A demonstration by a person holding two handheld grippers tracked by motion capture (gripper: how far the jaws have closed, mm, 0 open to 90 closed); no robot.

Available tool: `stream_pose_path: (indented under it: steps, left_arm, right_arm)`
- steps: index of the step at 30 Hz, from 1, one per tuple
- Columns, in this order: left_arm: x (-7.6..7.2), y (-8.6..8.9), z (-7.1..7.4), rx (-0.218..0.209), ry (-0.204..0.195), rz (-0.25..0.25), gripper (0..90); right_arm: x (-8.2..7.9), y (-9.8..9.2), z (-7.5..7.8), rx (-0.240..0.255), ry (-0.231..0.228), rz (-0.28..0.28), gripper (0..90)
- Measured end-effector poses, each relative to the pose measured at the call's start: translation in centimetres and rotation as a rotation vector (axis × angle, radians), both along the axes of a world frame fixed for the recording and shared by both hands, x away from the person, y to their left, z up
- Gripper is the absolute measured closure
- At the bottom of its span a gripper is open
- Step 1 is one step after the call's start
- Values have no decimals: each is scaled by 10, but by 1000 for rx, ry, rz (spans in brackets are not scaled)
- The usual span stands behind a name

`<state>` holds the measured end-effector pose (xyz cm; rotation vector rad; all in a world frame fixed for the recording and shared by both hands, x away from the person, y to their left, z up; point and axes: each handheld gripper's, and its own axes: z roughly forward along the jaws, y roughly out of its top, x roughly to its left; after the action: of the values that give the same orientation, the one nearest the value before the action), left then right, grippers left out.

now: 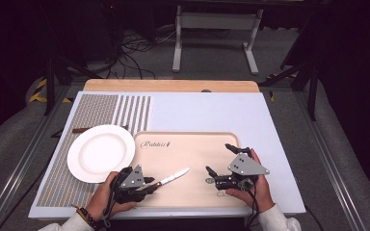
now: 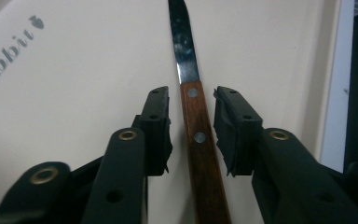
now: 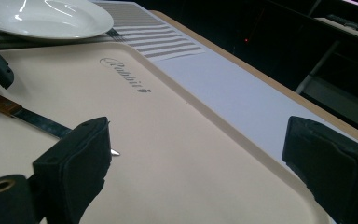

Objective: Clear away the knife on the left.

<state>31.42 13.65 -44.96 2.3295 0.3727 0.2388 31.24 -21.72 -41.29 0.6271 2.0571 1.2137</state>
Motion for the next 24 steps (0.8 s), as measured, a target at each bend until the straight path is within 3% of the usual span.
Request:
stream_pose_path:
  steps: [2,3,4,5,6,12,16,22,23,24]
  left_arm:
    - [4,0,5,-11,-11,-25,727]
    - [4,0,5,-11,-11,-25,809]
    - [6,-1,8,-17,-1,-65,809]
    - [8,-3,11,0,-23,-92,890]
    - [10,-7,13,22,-50,-103,900]
    - [17,-32,19,65,-55,-222,900]
    - [18,-48,14,108,-26,-286,900]
    - [19,-60,7,162,-17,-302,900]
    - [19,-65,4,211,-40,-308,900]
    - [19,-65,4,211,-40,-308,900]
  right_arm:
    - [-1,-1,1,4,-4,-1,86]
    - [-1,-1,1,4,-4,-1,86]
    - [-1,-1,1,7,-7,-2,86]
    - [-1,-2,1,12,-6,-6,86]
    - [-1,-3,2,14,-5,-10,87]
    - [-2,-3,0,11,5,-17,88]
    - [-3,-5,-2,5,10,-27,88]
    - [-6,-8,-3,2,14,-34,88]
    - [-6,-8,-3,1,16,-34,88]
    - [-6,-7,-3,-3,18,-34,88]
